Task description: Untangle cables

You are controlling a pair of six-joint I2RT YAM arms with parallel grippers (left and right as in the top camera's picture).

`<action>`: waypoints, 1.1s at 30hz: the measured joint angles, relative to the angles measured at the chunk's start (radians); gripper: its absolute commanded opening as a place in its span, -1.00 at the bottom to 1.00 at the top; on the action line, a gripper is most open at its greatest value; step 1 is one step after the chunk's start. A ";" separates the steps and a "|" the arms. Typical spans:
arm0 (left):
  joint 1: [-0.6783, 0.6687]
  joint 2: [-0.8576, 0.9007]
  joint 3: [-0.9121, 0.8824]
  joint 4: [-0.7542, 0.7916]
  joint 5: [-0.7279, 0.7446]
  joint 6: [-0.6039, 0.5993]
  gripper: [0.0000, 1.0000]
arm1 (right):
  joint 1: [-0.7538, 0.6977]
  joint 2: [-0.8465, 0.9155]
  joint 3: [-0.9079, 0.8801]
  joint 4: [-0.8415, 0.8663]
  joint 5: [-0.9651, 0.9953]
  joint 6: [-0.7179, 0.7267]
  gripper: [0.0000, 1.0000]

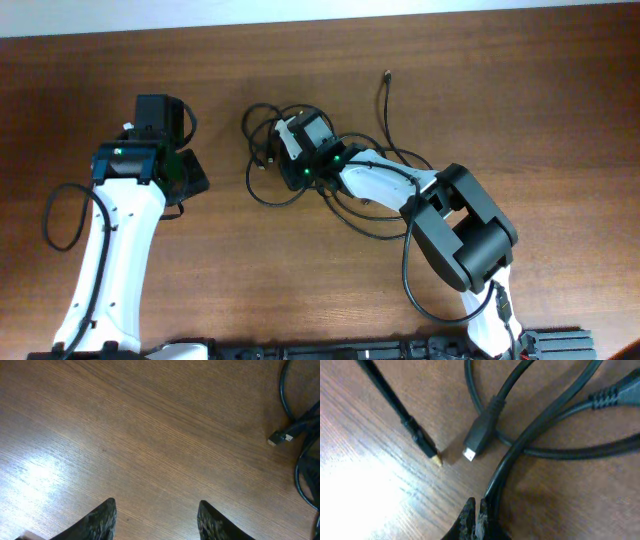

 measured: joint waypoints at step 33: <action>0.000 0.000 0.000 0.000 0.000 0.000 0.05 | 0.000 0.014 0.034 0.078 0.076 0.000 -0.18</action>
